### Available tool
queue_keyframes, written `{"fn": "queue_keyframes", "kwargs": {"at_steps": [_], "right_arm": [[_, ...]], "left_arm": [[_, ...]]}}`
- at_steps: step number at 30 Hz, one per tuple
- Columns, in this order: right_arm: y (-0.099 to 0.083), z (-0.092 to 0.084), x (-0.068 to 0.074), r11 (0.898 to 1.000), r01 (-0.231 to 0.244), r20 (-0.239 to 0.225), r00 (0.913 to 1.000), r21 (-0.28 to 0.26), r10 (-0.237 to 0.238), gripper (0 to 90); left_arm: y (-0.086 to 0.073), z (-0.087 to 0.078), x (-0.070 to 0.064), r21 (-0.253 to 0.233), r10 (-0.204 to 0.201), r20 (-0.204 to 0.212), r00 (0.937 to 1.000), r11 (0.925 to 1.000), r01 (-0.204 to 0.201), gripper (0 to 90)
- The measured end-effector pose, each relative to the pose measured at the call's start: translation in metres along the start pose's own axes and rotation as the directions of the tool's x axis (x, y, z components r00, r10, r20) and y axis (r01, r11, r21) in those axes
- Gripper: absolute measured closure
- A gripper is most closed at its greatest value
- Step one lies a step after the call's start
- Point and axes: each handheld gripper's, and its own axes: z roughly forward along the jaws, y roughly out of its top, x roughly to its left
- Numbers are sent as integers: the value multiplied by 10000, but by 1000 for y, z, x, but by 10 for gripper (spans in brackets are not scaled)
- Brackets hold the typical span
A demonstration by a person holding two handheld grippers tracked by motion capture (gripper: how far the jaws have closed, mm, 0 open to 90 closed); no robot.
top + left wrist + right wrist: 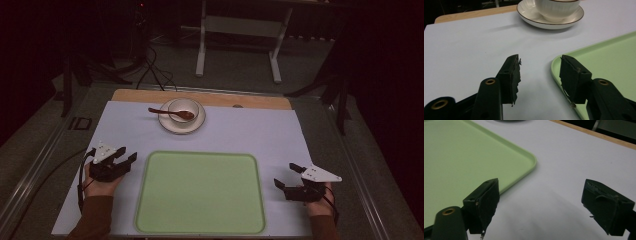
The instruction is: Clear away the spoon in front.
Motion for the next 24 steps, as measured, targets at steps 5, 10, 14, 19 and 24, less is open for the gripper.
{"fn": "queue_keyframes", "kwargs": {"at_steps": [5,10,14,19,24], "right_arm": [[0,-1,0,10000,1,-26,10000,10,-1,148],[0,-1,0,10000,14,3,10000,-66,-14,150],[1,-2,0,9998,13,20,10000,-198,-12,150],[1,-3,0,9996,16,60,10000,-273,-14,150],[1,-3,0,9997,1,110,9999,-249,2,150]], "left_arm": [[0,1,3,1,-155,-160,9998,9999,155,511],[2,-2,3,-100,-216,-280,9994,9997,213,489],[3,-3,3,-184,-293,-233,9993,9994,288,482],[6,-6,2,-336,-390,-174,9991,9987,384,479],[13,-9,0,-479,-246,-96,9997,9986,241,479]]}}
